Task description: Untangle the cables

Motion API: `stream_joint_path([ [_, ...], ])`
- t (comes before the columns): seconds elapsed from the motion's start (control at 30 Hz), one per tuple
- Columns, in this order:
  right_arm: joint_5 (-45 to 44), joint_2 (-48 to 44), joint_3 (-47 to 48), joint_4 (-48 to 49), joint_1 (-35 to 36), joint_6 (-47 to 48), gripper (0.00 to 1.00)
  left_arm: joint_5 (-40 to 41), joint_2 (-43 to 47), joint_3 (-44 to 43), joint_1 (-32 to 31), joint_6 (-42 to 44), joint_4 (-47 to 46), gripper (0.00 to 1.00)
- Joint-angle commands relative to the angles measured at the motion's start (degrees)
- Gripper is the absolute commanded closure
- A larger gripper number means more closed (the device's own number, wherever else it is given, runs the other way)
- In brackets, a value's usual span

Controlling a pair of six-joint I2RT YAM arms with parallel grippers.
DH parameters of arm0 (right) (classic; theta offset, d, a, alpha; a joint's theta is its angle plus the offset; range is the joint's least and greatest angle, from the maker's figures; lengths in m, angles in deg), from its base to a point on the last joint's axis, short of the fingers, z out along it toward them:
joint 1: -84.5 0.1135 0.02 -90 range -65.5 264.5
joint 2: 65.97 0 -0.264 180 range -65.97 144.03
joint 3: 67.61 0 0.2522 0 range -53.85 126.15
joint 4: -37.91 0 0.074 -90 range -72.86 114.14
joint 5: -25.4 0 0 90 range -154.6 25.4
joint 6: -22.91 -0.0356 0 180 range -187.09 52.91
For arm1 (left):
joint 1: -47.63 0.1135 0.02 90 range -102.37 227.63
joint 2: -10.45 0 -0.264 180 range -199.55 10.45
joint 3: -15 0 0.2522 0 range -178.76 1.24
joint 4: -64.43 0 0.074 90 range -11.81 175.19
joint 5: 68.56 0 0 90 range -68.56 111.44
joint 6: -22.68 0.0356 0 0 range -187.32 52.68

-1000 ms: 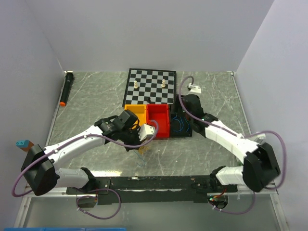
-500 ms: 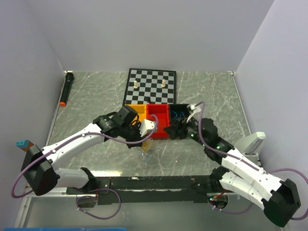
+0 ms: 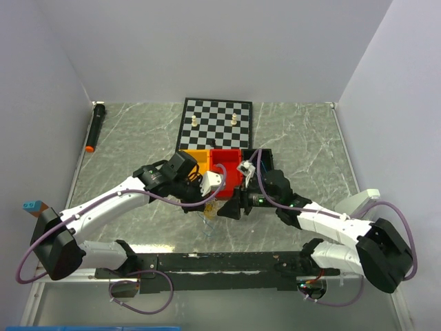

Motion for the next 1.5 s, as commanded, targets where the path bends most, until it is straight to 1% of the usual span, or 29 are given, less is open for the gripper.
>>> stream_joint_path([
  [0.0,4.1,2.0,4.5,4.7,2.2,1.7,0.25,-1.7,0.2,-1.3,0.2,0.4,-1.2,0.91],
  [0.07,3.7,3.2,4.8,5.0,2.4,1.2,0.28,-1.4,0.2,-1.3,0.2,0.3,-1.4,0.91],
  [0.17,2.7,4.4,5.2,4.7,2.8,1.1,0.37,-0.9,0.1,-1.4,0.2,0.2,-1.6,0.91],
  [0.23,1.8,5.0,5.8,3.6,3.2,1.4,0.47,-0.8,0.2,-1.4,0.2,-0.2,-1.7,0.91],
  [0.33,1.3,5.9,6.4,2.4,3.6,1.9,0.57,-0.4,0.3,-1.6,0.2,-0.4,-2.2,0.92],
  [0.43,0.0,6.1,7.0,0.4,3.9,2.8,0.69,-0.6,0.4,-2.1,0.2,-0.9,-2.2,0.92],
  [0.47,-0.5,5.8,7.0,-0.2,4.0,3.1,0.76,-0.5,0.4,-2.3,0.2,-1.0,-2.1,0.92],
  [0.5,-1.4,5.6,7.0,-1.2,4.0,3.7,0.86,-0.6,0.6,-2.6,0.2,-1.1,-1.9,0.92],
  [0.53,-2.6,5.2,7.0,-2.6,4.0,4.2,0.99,-0.8,0.7,-2.8,0.3,-1.1,-1.6,0.92],
  [0.67,-8.2,1.2,5.4,-7.9,4.0,6.1,1.0,-0.1,1.4,-3.9,0.8,-0.4,0.3,0.92],
  [0.77,-13.8,-4.7,2.9,-13.0,4.0,6.4,1.0,1.2,2.8,-3.5,1.5,0.7,2.1,0.92],
  [0.93,-23.0,-15.1,-1.5,-19.3,3.8,4.6,1.0,3.1,5.4,-1.3,2.2,2.3,4.0,0.92],
  [1.07,-29.4,-20.4,-2.5,-25.7,3.6,3.2,1.0,4.2,6.3,-0.4,2.3,3.0,4.8,0.92],
  [1.17,-36.5,-23.3,-1.3,-32.3,3.6,1.4,1.0,5.8,6.8,0.7,2.3,4.7,5.8,0.92],
  [1.23,-45.2,-25.7,0.5,-39.4,3.5,-1.0,1.0,7.8,7.2,2.3,2.3,6.7,5.8,0.92],
  [1.3,-51.4,-30.3,2.2,-44.0,3.3,-2.8,1.0,10.4,7.7,5.1,2.3,8.4,5.4,0.92],
  [1.4,-57.9,-35.7,5.0,-48.3,2.6,-4.1,1.0,13.5,7.7,9.3,2.3,10.1,3.8,0.91],
  [1.47,-61.8,-36.6,7.6,-52.0,2.0,-4.8,1.0,14.4,7.5,11.2,2.3,10.5,2.9,0.88],
])
